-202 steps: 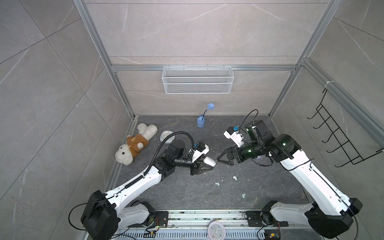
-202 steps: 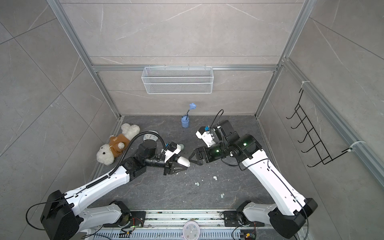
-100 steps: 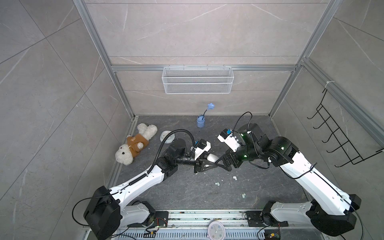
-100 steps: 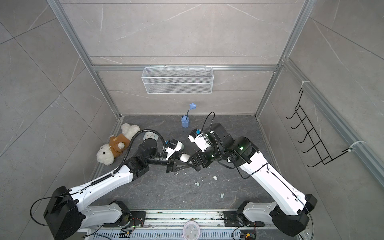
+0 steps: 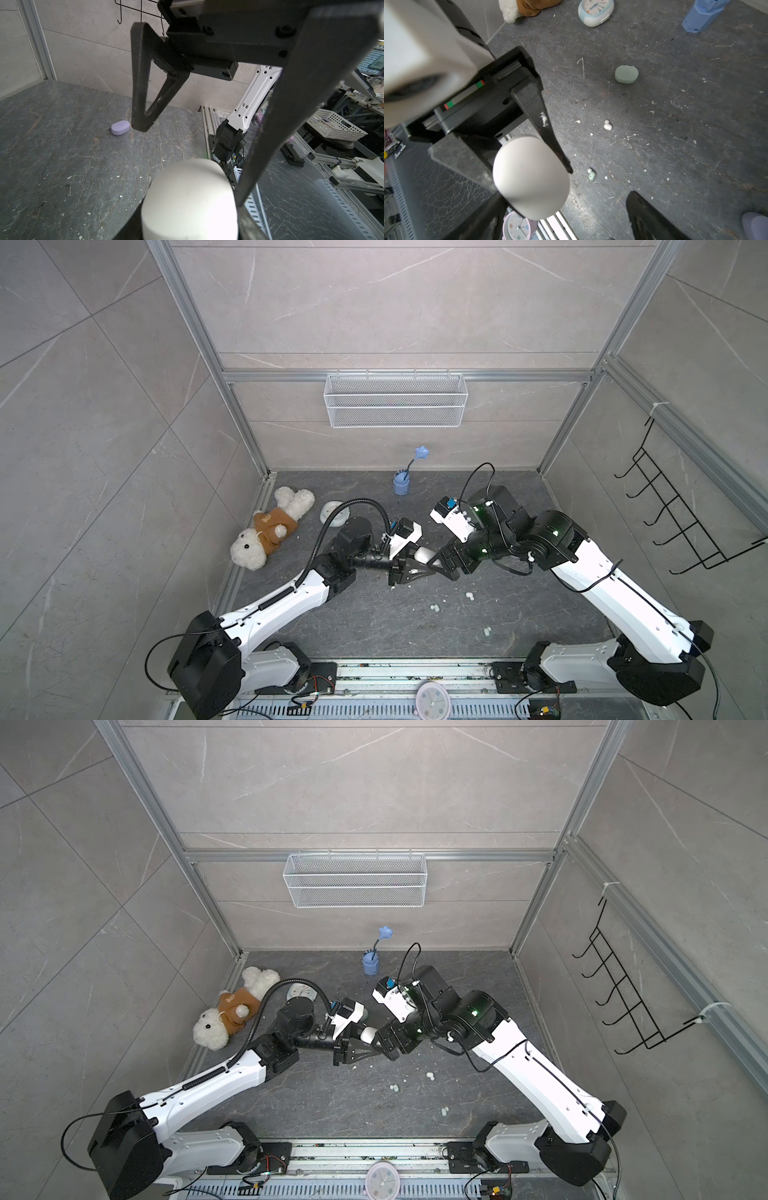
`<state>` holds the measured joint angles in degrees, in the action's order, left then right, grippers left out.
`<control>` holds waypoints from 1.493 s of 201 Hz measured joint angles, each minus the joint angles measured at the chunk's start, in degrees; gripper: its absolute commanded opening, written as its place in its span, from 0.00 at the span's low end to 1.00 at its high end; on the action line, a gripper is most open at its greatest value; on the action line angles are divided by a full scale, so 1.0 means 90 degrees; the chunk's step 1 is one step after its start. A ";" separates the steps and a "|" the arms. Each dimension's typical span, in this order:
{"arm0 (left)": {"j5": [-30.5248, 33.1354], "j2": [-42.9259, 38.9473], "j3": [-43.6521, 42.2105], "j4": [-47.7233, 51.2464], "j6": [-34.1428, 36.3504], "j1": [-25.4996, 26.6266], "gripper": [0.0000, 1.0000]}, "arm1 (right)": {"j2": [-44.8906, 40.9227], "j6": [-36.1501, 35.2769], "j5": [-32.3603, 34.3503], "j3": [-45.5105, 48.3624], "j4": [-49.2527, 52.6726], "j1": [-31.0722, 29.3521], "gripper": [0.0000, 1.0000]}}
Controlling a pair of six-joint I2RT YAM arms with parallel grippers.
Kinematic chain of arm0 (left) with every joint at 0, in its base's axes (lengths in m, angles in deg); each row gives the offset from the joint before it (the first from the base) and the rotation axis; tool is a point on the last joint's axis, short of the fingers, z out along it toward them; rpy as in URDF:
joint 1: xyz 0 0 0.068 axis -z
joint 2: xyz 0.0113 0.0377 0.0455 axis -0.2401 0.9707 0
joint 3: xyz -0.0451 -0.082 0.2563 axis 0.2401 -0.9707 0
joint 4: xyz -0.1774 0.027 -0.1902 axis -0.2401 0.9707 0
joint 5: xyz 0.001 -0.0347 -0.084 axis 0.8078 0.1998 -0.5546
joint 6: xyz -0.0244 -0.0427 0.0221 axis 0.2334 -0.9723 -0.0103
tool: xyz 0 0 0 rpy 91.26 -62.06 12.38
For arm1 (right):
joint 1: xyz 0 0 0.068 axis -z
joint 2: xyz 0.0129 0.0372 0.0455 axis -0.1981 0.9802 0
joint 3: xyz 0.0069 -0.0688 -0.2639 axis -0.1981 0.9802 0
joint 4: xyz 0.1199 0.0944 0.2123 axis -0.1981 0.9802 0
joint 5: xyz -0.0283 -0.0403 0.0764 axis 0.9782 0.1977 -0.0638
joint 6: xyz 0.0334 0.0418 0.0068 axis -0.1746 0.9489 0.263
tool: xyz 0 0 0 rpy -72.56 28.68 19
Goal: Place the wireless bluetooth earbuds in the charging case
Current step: 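Push the white case lid open with the right gripper while left holds it, then move the right gripper over a loose white earbud on the table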
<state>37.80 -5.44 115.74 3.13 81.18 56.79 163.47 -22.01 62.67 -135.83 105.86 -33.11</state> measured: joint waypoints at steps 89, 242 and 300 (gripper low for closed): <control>0.0044 -0.0039 0.0000 0.0155 0.0002 0.0119 0.22 | 0.0002 0.0294 0.1071 -0.0401 0.0044 0.0012 0.92; 0.0498 -0.0629 -0.0595 0.0146 -0.0168 0.0209 0.21 | 0.0012 0.1132 0.0860 -0.0940 0.0386 0.0036 0.96; 0.0828 -0.1195 -0.0930 0.0136 -0.0192 0.0206 0.20 | -0.0930 0.2062 0.0729 0.0138 0.0401 0.0765 1.00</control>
<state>45.26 -16.20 107.37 4.36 79.45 58.64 155.10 -3.45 69.23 -134.58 109.46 -26.22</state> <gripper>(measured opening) 0.419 0.993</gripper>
